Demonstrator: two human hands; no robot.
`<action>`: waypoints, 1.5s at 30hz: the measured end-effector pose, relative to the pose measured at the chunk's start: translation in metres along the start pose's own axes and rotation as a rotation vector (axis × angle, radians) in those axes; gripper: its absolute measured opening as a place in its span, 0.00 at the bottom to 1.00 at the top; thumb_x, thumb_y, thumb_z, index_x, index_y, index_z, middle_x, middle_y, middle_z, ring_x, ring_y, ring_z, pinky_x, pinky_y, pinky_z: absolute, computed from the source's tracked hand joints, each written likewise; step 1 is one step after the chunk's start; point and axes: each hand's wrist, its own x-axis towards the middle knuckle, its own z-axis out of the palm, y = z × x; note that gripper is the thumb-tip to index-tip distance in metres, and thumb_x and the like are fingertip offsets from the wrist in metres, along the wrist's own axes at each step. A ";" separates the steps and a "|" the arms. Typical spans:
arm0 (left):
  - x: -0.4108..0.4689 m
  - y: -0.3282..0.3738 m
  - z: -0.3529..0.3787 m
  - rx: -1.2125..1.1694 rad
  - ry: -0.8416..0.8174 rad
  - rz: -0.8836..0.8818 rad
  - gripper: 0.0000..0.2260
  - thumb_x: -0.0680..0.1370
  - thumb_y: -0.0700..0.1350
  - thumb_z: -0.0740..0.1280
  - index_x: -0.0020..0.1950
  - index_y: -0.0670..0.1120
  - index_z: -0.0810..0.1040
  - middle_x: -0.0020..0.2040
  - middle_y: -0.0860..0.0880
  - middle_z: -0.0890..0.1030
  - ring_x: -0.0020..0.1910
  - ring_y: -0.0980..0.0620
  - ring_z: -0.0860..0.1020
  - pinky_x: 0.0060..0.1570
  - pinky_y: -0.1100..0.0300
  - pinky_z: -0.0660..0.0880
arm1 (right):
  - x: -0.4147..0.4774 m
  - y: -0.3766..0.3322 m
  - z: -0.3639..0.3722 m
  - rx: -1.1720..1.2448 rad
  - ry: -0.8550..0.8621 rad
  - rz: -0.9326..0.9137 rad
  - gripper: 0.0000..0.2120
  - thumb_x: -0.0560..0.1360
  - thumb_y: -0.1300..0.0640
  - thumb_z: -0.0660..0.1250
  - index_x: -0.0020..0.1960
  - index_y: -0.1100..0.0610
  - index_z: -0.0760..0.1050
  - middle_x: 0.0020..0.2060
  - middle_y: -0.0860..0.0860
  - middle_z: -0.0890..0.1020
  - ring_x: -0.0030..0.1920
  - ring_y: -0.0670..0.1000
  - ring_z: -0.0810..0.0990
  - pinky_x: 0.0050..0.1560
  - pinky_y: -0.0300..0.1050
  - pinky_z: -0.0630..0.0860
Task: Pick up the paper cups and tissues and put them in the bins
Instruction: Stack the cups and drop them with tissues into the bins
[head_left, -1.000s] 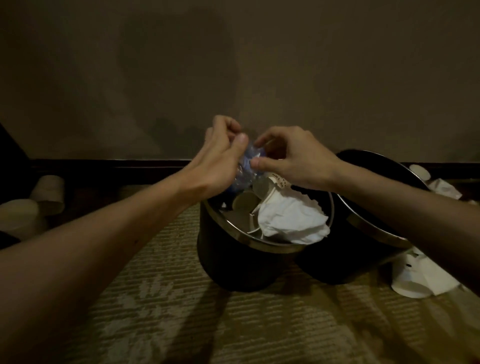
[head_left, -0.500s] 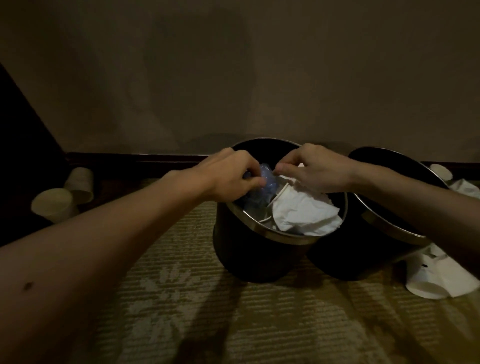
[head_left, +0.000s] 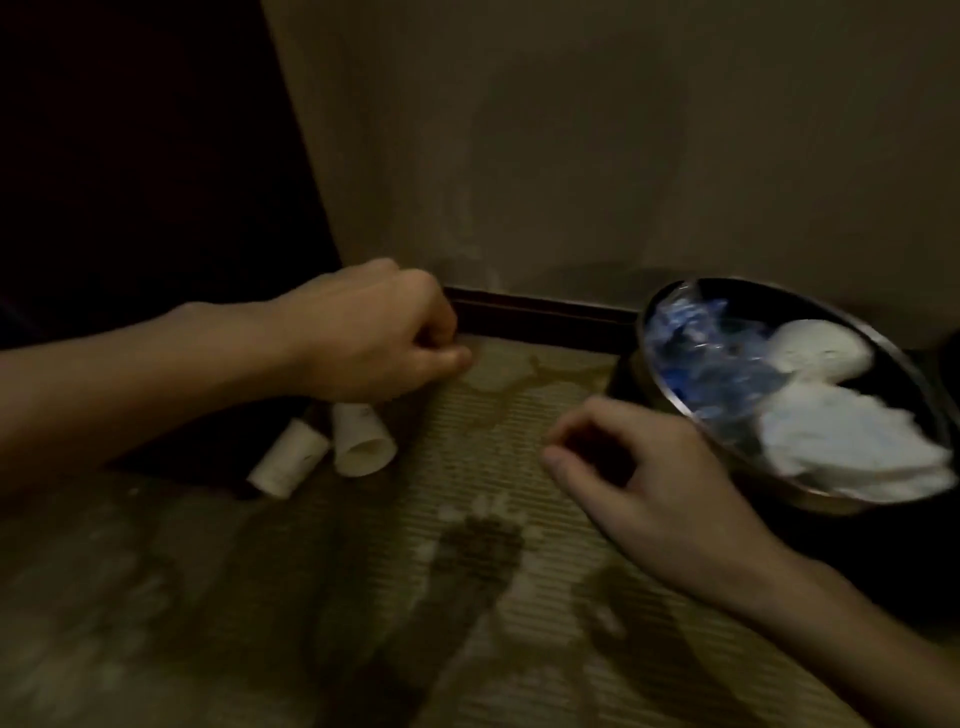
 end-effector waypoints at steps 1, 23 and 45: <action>-0.013 -0.017 0.009 0.035 -0.018 -0.066 0.13 0.74 0.64 0.60 0.38 0.58 0.76 0.33 0.56 0.77 0.33 0.62 0.76 0.30 0.60 0.70 | 0.003 0.002 0.024 0.010 -0.068 0.026 0.02 0.76 0.49 0.67 0.48 0.46 0.78 0.40 0.41 0.79 0.43 0.40 0.78 0.40 0.33 0.73; -0.031 -0.195 0.202 -0.240 0.009 -0.626 0.30 0.80 0.60 0.60 0.78 0.63 0.48 0.75 0.45 0.60 0.70 0.40 0.66 0.62 0.46 0.68 | 0.140 0.070 0.254 0.401 -0.330 0.771 0.39 0.71 0.33 0.66 0.75 0.47 0.59 0.71 0.49 0.69 0.60 0.51 0.73 0.52 0.46 0.69; -0.037 -0.189 0.226 -0.512 0.365 -0.597 0.17 0.81 0.56 0.60 0.33 0.53 0.66 0.32 0.55 0.71 0.32 0.61 0.71 0.31 0.61 0.63 | 0.119 0.089 0.256 0.729 -0.293 0.826 0.11 0.74 0.55 0.72 0.56 0.53 0.77 0.49 0.51 0.82 0.47 0.50 0.83 0.47 0.43 0.82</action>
